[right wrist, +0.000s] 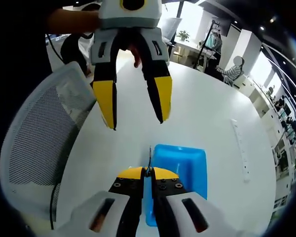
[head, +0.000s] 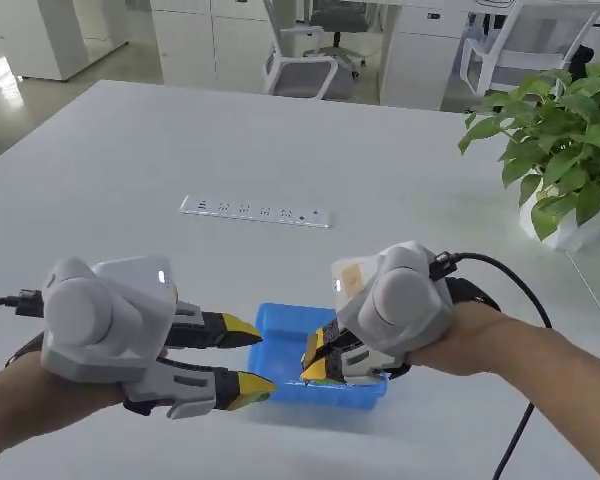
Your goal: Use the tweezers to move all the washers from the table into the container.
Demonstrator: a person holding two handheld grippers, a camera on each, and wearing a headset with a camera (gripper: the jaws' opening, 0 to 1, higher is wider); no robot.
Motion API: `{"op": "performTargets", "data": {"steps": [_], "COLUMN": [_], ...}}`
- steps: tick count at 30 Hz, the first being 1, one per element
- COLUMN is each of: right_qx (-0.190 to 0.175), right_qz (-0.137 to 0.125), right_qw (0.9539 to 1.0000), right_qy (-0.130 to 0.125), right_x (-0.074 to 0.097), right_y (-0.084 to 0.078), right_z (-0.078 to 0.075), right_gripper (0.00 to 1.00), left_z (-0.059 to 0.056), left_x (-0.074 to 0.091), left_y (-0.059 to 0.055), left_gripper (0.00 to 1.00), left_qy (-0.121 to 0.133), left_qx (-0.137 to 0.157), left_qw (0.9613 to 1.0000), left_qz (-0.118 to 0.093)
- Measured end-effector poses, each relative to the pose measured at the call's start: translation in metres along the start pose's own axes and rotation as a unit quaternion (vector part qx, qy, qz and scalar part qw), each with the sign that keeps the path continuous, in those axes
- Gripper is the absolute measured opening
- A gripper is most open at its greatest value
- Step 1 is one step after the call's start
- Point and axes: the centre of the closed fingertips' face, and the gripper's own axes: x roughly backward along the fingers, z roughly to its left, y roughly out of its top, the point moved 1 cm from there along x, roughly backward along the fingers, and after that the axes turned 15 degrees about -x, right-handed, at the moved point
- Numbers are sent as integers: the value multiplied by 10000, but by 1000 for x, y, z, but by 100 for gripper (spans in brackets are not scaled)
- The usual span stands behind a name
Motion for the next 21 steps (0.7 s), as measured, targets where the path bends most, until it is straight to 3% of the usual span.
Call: {"op": "performTargets", "data": {"steps": [11, 21], "right_qx": [-82, -97], "right_qz": [31, 77], "right_qw": [9999, 9999], "right_qy": [50, 115], "right_x": [-5, -9], "right_y": [-9, -15], "right_z": [22, 34], "right_gripper": [6, 6], "left_z": [-21, -26], "left_x": [-20, -33], "left_y": [11, 13], "left_gripper": [25, 20], "left_qy": [-494, -698], "left_qx": [-280, -529], "left_qw": [9984, 9962], "left_qz": [-39, -6]}}
